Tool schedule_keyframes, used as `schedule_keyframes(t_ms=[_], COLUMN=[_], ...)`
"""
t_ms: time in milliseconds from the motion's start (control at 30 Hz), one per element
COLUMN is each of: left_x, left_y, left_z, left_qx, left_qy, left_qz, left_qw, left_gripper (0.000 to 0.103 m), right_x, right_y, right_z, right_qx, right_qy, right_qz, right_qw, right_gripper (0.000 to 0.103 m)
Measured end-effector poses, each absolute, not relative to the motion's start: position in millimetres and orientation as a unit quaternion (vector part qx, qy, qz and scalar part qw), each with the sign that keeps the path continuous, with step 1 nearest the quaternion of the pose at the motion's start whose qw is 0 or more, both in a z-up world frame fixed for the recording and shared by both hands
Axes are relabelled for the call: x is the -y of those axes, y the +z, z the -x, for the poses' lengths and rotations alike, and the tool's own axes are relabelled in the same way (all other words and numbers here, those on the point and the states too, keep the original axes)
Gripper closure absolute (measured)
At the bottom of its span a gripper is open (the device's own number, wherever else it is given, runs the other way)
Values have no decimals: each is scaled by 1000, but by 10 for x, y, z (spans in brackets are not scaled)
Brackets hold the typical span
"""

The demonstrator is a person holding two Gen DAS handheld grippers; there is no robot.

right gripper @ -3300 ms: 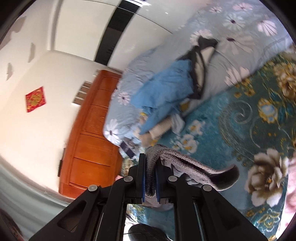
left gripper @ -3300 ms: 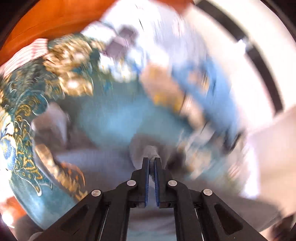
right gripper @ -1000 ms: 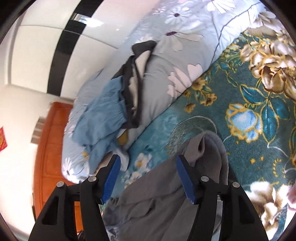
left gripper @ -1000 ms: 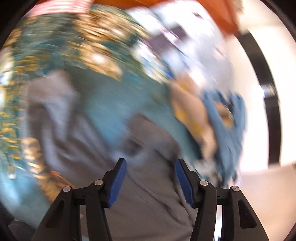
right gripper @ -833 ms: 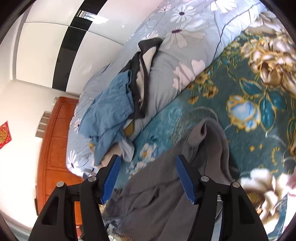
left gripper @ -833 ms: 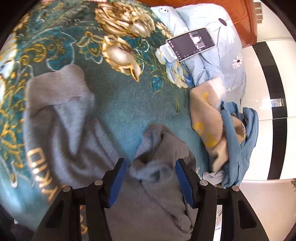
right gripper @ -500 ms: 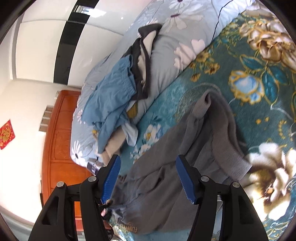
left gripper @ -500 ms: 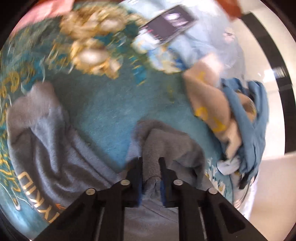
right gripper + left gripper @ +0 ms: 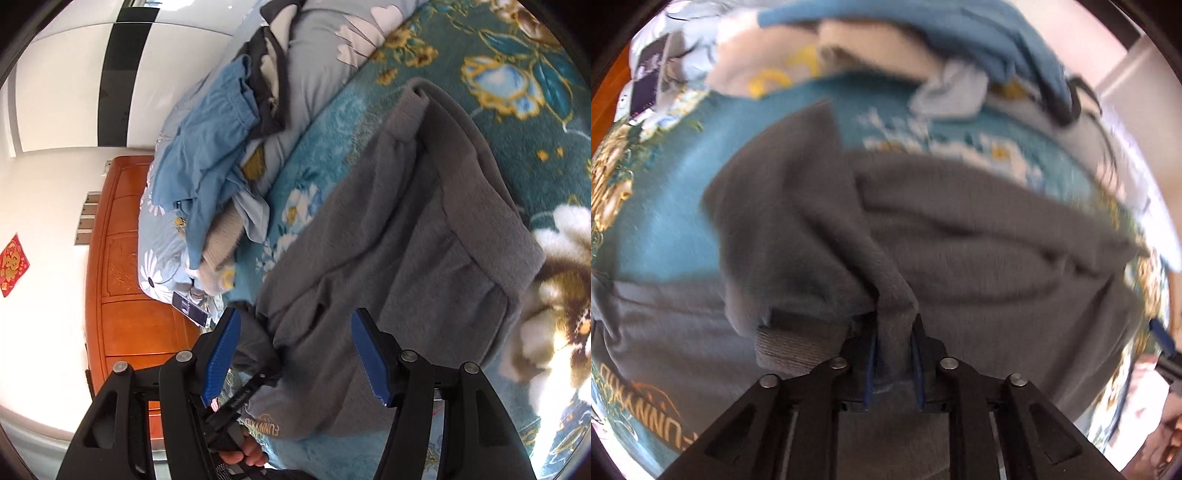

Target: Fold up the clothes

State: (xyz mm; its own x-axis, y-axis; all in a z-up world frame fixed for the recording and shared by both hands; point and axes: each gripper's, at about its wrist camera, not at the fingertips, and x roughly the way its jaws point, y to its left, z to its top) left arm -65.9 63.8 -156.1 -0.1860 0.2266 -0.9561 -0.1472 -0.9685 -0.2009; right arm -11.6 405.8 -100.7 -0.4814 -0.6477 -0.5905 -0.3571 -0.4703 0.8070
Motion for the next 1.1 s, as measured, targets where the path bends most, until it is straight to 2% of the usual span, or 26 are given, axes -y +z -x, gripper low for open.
schedule_keyframes(t_ms=[133, 200, 267, 333, 400, 700, 767, 833, 867, 900, 1100], left_x=[-533, -279, 40, 426, 642, 429, 365, 300, 268, 246, 471], left_y=[-1378, -1196, -1120, -1158, -1276, -1410, -1437, -1465, -1478, -1490, -1307], left_z=[457, 391, 378, 417, 530, 791, 826, 861, 878, 884, 1098], left_qx=[69, 116, 161, 215, 232, 141, 122, 102, 93, 84, 60], left_qy=[771, 789, 804, 811, 808, 793, 785, 776, 771, 768, 793], left_qz=[611, 579, 555, 535, 537, 563, 569, 574, 577, 579, 558], left_qw=[166, 170, 143, 95, 70, 189, 214, 240, 253, 262, 237], left_gripper=[67, 54, 46, 46, 46, 46, 48, 60, 80, 95, 98], right_x=[-4134, -4178, -4213, -4238, -4245, -4117, -4124, -4134, -4142, -4150, -4183], right_y=[-1095, -1108, -1102, -1101, -1124, -1128, -1115, -1104, -1106, -1113, -1154], right_z=[45, 22, 14, 14, 17, 82, 101, 118, 123, 127, 144], right_qx=[513, 518, 519, 519, 522, 522, 518, 514, 514, 515, 516], right_qy=[-692, -691, -693, -695, -693, -687, -690, -692, -693, -692, -690], right_qz=[-499, -496, -493, -491, -491, -498, -499, -501, -500, -501, -505], right_qw=[91, 88, 85, 82, 78, 88, 83, 76, 72, 69, 44], right_gripper=[39, 39, 39, 39, 39, 39, 39, 39, 39, 39, 39])
